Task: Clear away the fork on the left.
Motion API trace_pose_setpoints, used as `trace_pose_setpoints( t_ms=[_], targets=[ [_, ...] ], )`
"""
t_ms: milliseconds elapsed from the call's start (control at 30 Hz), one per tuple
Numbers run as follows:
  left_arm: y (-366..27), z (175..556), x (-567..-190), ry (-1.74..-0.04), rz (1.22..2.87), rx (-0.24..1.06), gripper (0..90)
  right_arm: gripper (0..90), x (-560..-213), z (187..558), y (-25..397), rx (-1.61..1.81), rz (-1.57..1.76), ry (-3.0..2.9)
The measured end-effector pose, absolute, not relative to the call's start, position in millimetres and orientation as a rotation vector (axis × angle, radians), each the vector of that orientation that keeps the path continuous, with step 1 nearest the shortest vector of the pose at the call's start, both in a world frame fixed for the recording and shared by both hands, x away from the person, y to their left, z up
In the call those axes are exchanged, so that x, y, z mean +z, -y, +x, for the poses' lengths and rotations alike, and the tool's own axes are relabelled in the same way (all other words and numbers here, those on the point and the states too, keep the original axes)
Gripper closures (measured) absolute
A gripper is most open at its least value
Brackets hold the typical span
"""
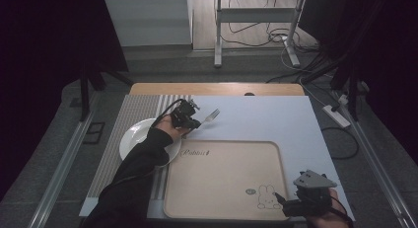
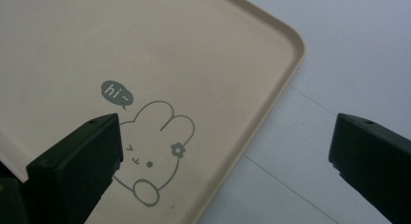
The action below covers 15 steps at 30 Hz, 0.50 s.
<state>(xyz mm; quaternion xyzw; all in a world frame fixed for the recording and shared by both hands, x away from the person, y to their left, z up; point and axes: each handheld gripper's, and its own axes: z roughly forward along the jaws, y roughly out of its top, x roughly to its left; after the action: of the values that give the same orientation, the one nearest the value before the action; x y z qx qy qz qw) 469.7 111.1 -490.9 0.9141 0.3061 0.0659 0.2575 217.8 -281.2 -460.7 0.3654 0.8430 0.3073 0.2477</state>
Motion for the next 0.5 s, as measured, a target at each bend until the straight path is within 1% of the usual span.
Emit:
trace_pose_setpoints(
  t_ms=[267, 500],
  targets=[
    [-112, 462, -481, -0.814, 2.480, 0.218, 86.0, 0.0, -461, 218, 281, 0.833, 0.994, -2.300],
    [-109, 469, -481, -0.783, 2.511, 0.236, 86.0, 0.0, -461, 218, 281, 0.835, 0.995, -2.300]
  ],
)
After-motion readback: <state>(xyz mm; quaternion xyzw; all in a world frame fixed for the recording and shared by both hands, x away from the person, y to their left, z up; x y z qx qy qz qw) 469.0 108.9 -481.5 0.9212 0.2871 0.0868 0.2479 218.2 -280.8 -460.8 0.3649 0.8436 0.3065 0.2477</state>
